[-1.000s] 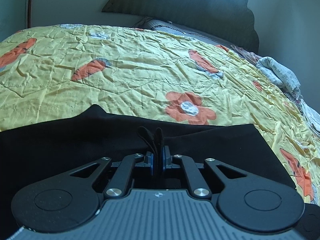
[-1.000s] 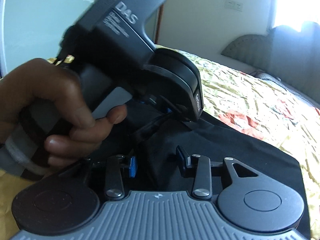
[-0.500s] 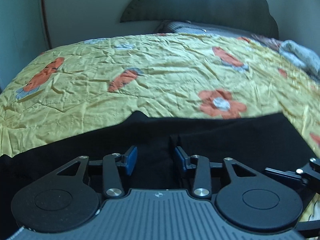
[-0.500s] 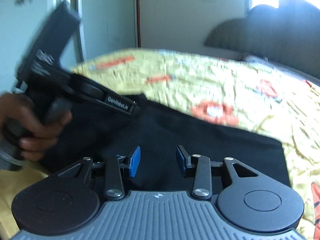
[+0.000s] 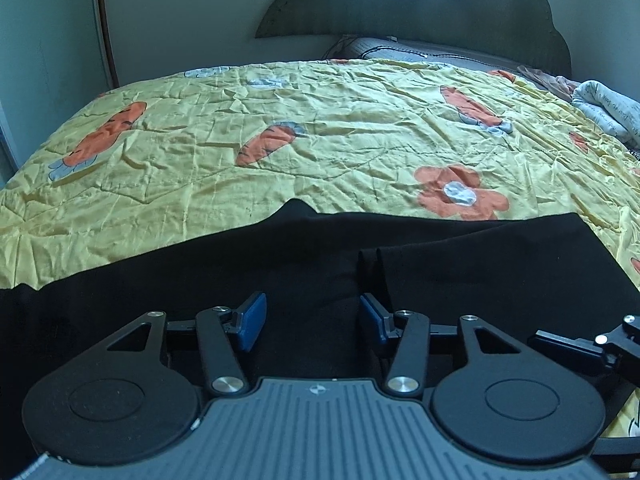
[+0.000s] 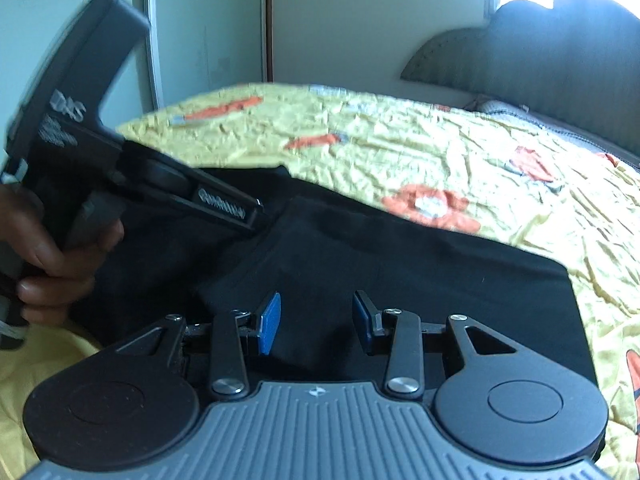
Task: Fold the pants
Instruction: 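Lower both open grippers onto the folded black trousers side by side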
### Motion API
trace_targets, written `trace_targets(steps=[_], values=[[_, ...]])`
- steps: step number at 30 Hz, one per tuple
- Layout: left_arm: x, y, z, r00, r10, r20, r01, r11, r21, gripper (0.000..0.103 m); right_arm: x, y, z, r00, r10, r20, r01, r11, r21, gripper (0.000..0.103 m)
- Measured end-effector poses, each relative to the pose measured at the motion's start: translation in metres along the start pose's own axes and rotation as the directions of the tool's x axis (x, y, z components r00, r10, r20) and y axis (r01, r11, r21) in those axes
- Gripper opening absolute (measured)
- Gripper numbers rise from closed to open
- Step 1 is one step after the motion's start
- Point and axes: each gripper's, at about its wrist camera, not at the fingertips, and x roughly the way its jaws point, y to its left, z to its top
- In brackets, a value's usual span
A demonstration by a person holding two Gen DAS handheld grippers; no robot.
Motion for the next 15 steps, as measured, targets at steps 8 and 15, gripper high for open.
trace_targets(steps=[8, 15], values=[[-0.014, 0.008, -0.008, 1.000, 0.008, 0.024, -0.008, 1.000, -0.002, 0.060, -0.007, 0.006, 0.002, 0.999, -0.007, 0.034, 0.007, 1.000, 0.018, 0.038], [-0.029, 0.030, -0.023, 0.997, 0.064, 0.039, -0.062, 0.997, -0.053, 0.063, -0.005, 0.016, 0.005, 1.000, 0.008, 0.027, -0.008, 1.000, 0.007, 0.038]])
